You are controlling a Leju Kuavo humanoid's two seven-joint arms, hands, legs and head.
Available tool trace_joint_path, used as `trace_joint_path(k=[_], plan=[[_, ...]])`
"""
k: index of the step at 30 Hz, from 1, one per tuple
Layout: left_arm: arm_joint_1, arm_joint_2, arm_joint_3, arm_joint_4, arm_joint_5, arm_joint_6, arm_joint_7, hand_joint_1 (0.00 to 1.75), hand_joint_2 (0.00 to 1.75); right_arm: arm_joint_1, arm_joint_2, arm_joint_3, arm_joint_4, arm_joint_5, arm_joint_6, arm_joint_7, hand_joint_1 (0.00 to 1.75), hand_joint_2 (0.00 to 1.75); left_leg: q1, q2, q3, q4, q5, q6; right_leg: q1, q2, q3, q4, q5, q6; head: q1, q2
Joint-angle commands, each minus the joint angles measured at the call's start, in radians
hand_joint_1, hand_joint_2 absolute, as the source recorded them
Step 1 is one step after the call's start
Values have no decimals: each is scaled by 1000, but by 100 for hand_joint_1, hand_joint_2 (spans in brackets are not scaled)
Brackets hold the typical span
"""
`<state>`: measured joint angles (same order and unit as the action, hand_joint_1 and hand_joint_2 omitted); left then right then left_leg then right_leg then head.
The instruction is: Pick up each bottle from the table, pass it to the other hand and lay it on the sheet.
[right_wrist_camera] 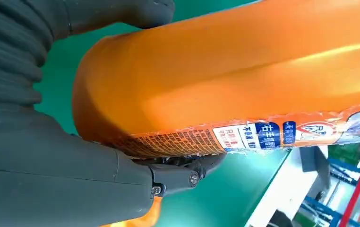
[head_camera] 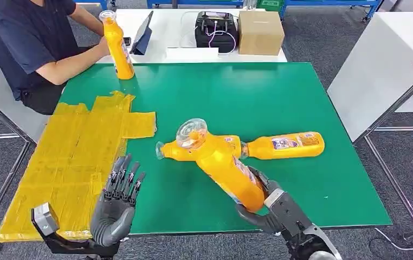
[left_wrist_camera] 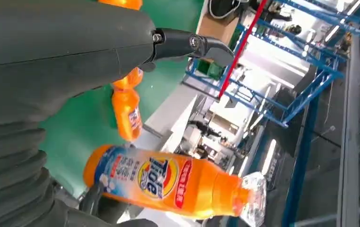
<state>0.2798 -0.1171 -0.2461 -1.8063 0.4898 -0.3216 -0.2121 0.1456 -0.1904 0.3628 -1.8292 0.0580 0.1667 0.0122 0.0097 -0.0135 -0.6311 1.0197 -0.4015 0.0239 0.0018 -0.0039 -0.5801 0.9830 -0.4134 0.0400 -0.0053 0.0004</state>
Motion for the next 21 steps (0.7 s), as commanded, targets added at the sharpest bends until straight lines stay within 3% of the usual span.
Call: trace_joint_path(k=[1, 6, 14, 17, 21], plan=[[-36, 61, -104, 44, 39, 25, -1, 0, 175, -124, 42, 190, 111, 14, 23, 20, 175, 175, -1, 6, 5, -2, -2, -1, 0, 5, 3, -1, -1, -1, 0, 0], [-39, 60, -115, 43, 12, 58, -20, 0, 175, -180, 50, 302, 141, 21, 8, 42, 175, 175, -1, 6, 5, -3, -1, -1, 0, 4, 3, -1, -1, -1, 0, 0], [-57, 54, -137, 22, -103, 130, -52, 0, 175, -237, 65, 368, 211, -16, 22, 59, 175, 175, -1, 5, 6, -2, -1, -1, -1, 4, 4, -1, -1, -1, 0, 0], [-87, 8, -121, 32, -186, 160, -81, 0, 175, -242, 62, 407, 210, -43, 40, 73, 175, 175, 0, 2, 2, -1, 0, -1, 0, 1, 2, -1, 0, 0, 0, 0], [-91, 3, -119, 26, -208, 168, -87, 0, 175, -239, 61, 425, 212, -47, 47, 75, 175, 175, 0, 2, 4, -1, -1, -1, 0, 1, 3, -1, -1, 0, 0, 0]])
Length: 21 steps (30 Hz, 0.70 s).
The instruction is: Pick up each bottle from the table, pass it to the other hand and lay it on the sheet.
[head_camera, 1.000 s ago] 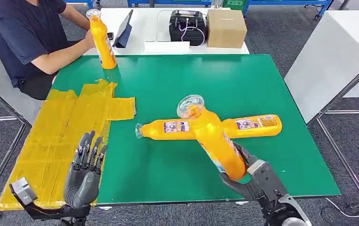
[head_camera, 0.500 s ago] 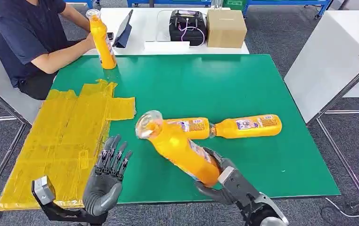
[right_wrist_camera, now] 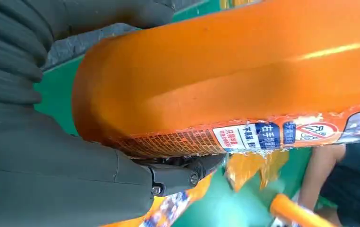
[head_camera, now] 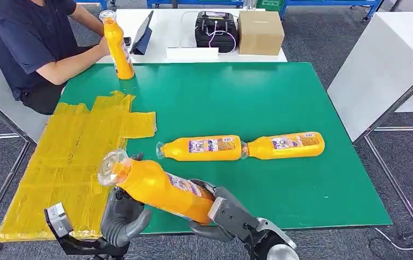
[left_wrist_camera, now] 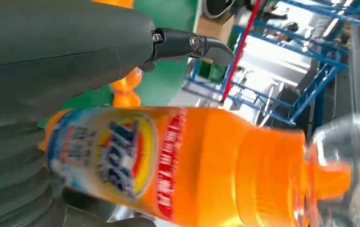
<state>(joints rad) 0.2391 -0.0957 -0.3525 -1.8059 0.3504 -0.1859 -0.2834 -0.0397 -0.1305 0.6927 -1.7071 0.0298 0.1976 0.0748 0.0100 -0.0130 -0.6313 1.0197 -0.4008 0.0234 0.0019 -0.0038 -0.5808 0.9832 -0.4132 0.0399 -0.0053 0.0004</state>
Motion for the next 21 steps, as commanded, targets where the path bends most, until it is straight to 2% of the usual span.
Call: trace_joint_path(k=[1, 3, 5, 8, 9, 10, 16, 19, 20, 21], plan=[[-47, -18, -13, 25, -68, 32, -15, 0, 175, -53, 0, 95, 91, -19, 16, 12, 175, 175, 0, 2, 3, -1, -1, 0, 0, 1, 3, -1, -1, 0, 0, 0], [-47, -17, -16, 19, -98, 34, -23, 0, 175, -57, -5, 117, 99, -38, 36, 16, 175, 175, -1, 2, 3, -1, -1, 0, 0, 2, 3, -1, -1, 0, 0, 0], [-56, -6, -33, 14, -129, 34, -26, 0, 175, -53, 50, 136, 189, -33, 56, -34, 175, 175, 0, 2, 3, -1, -1, -1, 0, 1, 3, -1, -1, 0, 0, 0], [-72, 4, -65, 31, -155, 20, -22, 0, 175, -56, 49, 153, 226, -18, 51, -60, 175, 175, 0, 2, 5, -2, -2, -1, 0, 1, 4, -2, -1, -1, 0, 0], [-74, 6, -69, 36, -158, 18, -22, 61, 175, -56, 48, 153, 227, -18, 51, -60, 175, 175, 0, 2, 4, -2, -1, -1, 0, 1, 4, -2, -1, 0, 0, 0], [-77, 9, -74, 45, -154, 11, -26, 175, 175, -54, 42, 148, 221, -18, 49, -62, 175, 175, 0, 2, 4, -2, -1, -1, 0, 1, 4, -1, -1, -1, 0, 0], [-82, 24, -83, 64, -138, -28, -27, 175, 175, -44, 23, 134, 211, -16, 50, -68, 175, 175, 0, 1, 4, -2, -1, 0, 0, 0, 3, -1, -1, 0, 0, 0], [-97, 45, -103, 102, -84, -107, 3, 175, 175, -43, 9, 135, 219, -14, 60, -82, 175, 175, -1, 0, 5, -2, -1, 0, -1, -1, 2, -2, -2, 0, 0, 0], [-97, 46, -103, 114, -80, -114, 2, 175, 175, -43, 6, 133, 223, -14, 61, -88, 175, 175, 0, 0, 3, -1, -1, 0, 0, -1, -6, -1, -1, 0, 0, 0], [-101, 54, -108, 127, -64, -141, 10, 175, 175, -39, 2, 129, 222, -6, 56, -95, 175, 175, -1, 0, 3, -2, 0, 0, -1, -1, -6, -2, -1, 0, 0, 0]])
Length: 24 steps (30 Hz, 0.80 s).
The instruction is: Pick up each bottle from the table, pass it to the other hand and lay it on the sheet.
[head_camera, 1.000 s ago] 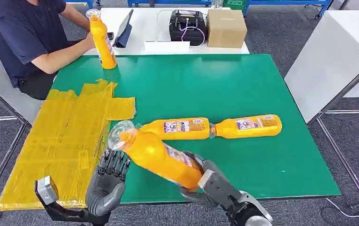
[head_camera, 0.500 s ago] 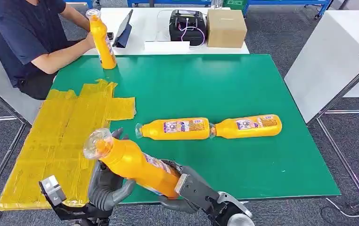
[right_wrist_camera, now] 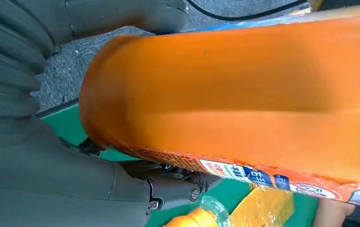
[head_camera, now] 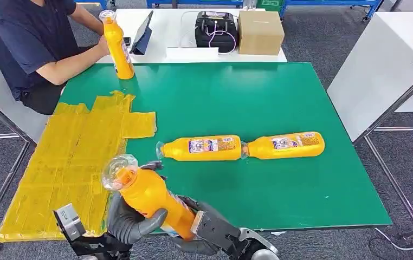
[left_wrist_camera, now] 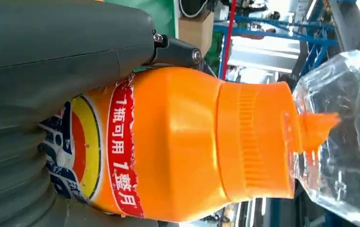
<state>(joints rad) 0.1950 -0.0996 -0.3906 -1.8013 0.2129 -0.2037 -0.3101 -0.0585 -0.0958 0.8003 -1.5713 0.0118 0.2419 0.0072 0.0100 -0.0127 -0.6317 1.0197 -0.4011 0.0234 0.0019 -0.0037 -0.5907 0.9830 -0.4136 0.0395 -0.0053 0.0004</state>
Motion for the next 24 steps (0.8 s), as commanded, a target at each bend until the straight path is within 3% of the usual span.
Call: trace_joint_path(k=[1, 8, 9, 11, 12, 13, 14, 15, 17, 19, 24], plan=[[-57, 58, -70, 122, 73, -123, 37, 175, 175, -20, -33, 21, 86, 12, 12, -27, 175, 175, -1, 0, 4, -2, 0, 0, 0, -1, 4, -2, -1, 0, 0, 0], [-56, 59, -70, 127, 74, -124, 36, 175, 175, -19, -35, 20, 86, 13, 11, -29, 175, 175, -1, 0, 5, -3, 0, 0, -1, -1, 5, -2, -1, 0, 0, 0], [-3, 38, 51, 2, -361, 149, -7, 175, 175, 63, -107, -117, -183, 444, -206, 64, 0, 175, -1, 0, 3, -2, 0, 0, -1, -1, 3, -1, -1, 0, 0, 0], [-11, 25, 72, -9, -369, 127, 11, 175, 175, 68, -101, -143, -198, 448, -177, 68, 0, 175, -1, 1, 1, -1, -1, 0, -1, 0, 9, 0, -1, 0, 0, 0], [-21, 13, 92, -20, -554, 223, 5, 175, 175, 67, -99, -169, -201, 472, -176, 78, 0, 0, -1, 0, -1, 1, -1, 1, 0, -2, 9, 2, -2, 1, 0, 0], [-71, 48, 110, 7, -798, 375, -7, 175, 175, 38, -98, -208, -189, 478, -178, 93, 0, 0, -1, 0, -3, 1, 0, 1, -1, -1, 7, 1, -1, 1, 0, 0], [-93, 52, 128, 25, -793, 374, -8, 175, 175, 24, -100, -228, -180, 468, -166, 95, 0, 0, -1, 1, -2, 1, 0, 1, -1, -1, 8, 1, -1, 1, 0, 0], [-124, 62, 146, 58, -957, 450, 12, 175, 175, 9, -100, -261, -167, 475, -168, 103, 0, 0, 0, 2, -3, 0, 1, 0, 0, 0, 6, 1, 0, 0, 0, 0], [-142, 59, 162, 81, -956, 452, 8, 175, 175, -1, -101, -286, -157, 473, -155, 95, 0, 0, -1, 2, -2, -1, 2, 0, -1, -1, 6, 0, 2, -1, 0, 0], [-195, 90, 165, 168, -1185, 553, 66, 175, 175, -30, -109, -336, -132, 468, -149, 113, 0, 0, -1, 2, -1, -1, 2, 0, -1, -1, 7, 0, 2, -2, 0, 0], [-291, 159, 146, 363, -1413, 602, 161, 175, 175, -66, -140, -414, -61, 409, -112, 112, 0, 0, -1, 1, -1, -3, 6, 0, -1, -2, 8, -1, 5, -2, 0, 0]])
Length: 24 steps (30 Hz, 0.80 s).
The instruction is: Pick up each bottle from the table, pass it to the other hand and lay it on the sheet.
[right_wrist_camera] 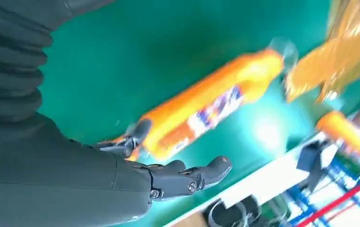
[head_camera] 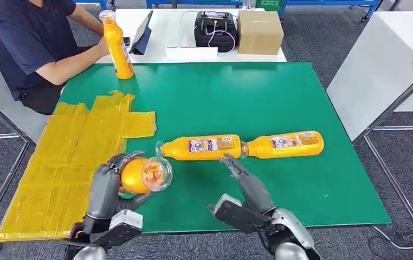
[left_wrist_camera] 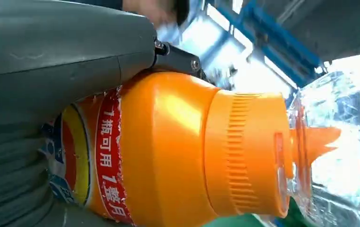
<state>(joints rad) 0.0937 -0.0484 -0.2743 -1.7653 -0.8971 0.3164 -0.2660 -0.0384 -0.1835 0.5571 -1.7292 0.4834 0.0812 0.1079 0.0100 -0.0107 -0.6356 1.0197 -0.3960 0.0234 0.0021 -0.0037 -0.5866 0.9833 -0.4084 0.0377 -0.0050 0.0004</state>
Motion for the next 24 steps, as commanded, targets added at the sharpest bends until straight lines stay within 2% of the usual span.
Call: trace_joint_path(k=[1, 3, 5, 6, 10, 16, 17, 18, 24], plan=[[-206, 121, 21, 363, -327, 67, 138, 175, 175, -90, -56, -177, 112, -71, 57, 10, 0, 0, -1, -1, 3, -3, 2, 0, -1, -2, 4, -2, 1, 0, 0, 0], [-253, 153, -5, 452, -378, 0, 191, 175, 175, -118, -62, -173, 161, -75, 76, 17, 0, 0, -1, -1, 3, -3, 2, 0, -1, -1, 4, -2, 2, 0, 0, 0], [-275, 161, -11, 499, -379, -6, 193, 175, 175, -137, -59, -171, 196, -74, 78, 18, 0, 0, -1, -1, 4, -3, 3, 0, -1, -1, 4, -2, 2, 0, 0, 0], [-303, 175, -30, 548, -399, -33, 218, 175, 175, -162, -61, -159, 232, -73, 85, 18, 0, 175, -1, 0, 4, -3, 3, 0, -1, 0, 4, -2, 2, 0, 0, 0], [-376, 192, -65, 682, -397, -81, 236, 175, 175, -253, -53, -126, 365, -71, 101, 31, 0, 175, -1, 2, 2, -2, 4, -1, -1, 1, 1, -1, 4, 1, 0, 0], [-417, 194, -86, 747, -371, -128, 233, 175, 175, -325, -27, -103, 485, -56, 115, 41, 0, 175, -1, 3, 0, -2, 4, 0, 0, 2, 0, 0, 4, 1, 0, 0], [-426, 195, -94, 758, -368, -141, 230, 115, 175, -346, -18, -91, 516, -41, 116, 47, 0, 175, 0, 3, 0, -1, 4, 0, 0, 2, -1, 1, 4, 1, 0, 0], [-438, 194, -101, 772, -354, -166, 222, 0, 175, -375, -4, -79, 557, -17, 108, 51, 0, 175, 0, 4, 1, -2, 4, -1, 0, 2, 0, 0, 3, 1, 0, 0], [-463, 220, -119, 788, -244, -261, 168, 0, 175, -485, 58, -37, 693, 61, 94, 48, 0, 175, 0, 5, -3, 0, 4, -1, 0, 4, -3, 2, 4, 1, 0, 0]])
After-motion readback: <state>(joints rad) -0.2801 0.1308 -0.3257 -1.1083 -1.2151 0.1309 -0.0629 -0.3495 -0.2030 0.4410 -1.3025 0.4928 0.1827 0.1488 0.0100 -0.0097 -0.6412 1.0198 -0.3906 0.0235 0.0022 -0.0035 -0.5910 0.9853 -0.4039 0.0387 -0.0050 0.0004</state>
